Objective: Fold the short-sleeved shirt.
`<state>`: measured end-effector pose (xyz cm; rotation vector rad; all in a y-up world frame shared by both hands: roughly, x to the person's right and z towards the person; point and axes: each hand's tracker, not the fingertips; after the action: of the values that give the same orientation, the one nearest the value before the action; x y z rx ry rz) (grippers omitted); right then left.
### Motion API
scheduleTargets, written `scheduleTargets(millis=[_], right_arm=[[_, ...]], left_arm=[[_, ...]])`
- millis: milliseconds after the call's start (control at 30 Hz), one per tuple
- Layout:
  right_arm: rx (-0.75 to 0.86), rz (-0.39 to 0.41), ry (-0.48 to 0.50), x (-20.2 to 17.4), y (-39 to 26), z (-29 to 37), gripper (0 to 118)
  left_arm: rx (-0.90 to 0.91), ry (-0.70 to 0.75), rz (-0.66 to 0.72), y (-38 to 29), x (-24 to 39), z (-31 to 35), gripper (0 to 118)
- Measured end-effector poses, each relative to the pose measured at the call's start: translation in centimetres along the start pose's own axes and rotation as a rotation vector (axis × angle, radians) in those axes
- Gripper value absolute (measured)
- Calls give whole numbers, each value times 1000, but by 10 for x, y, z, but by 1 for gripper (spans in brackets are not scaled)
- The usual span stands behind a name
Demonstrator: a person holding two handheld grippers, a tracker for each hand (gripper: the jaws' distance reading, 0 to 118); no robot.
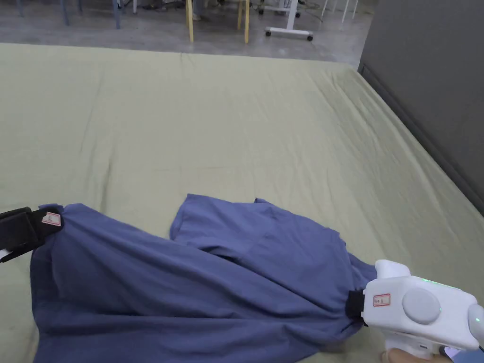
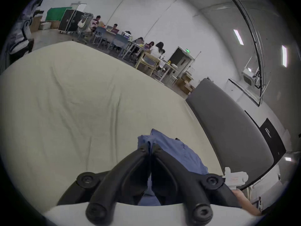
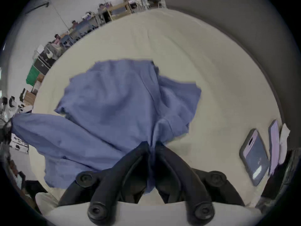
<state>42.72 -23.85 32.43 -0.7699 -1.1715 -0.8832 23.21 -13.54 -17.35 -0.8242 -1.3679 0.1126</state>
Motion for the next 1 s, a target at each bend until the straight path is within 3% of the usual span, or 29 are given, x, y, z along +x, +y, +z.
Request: scheduleTargets(millis=[200,433,733,833,1000], right_arm=[[314,255,24,-49,59,89,7],[625,469,-99,-117,182,181,7],[678,500,-189,-167,316,255,6],[637,558,-299,-184,344,252,6],[582,520,-272,-191,368,233,6]], left_arm=[[125,5,13,66,19,18,0],[285,42,-74,197,53,26,0],[344,108,-145,317,73,8,0],[318,141,-162,332,82,-15,0],[293,177,-204,341,85,-49,0]])
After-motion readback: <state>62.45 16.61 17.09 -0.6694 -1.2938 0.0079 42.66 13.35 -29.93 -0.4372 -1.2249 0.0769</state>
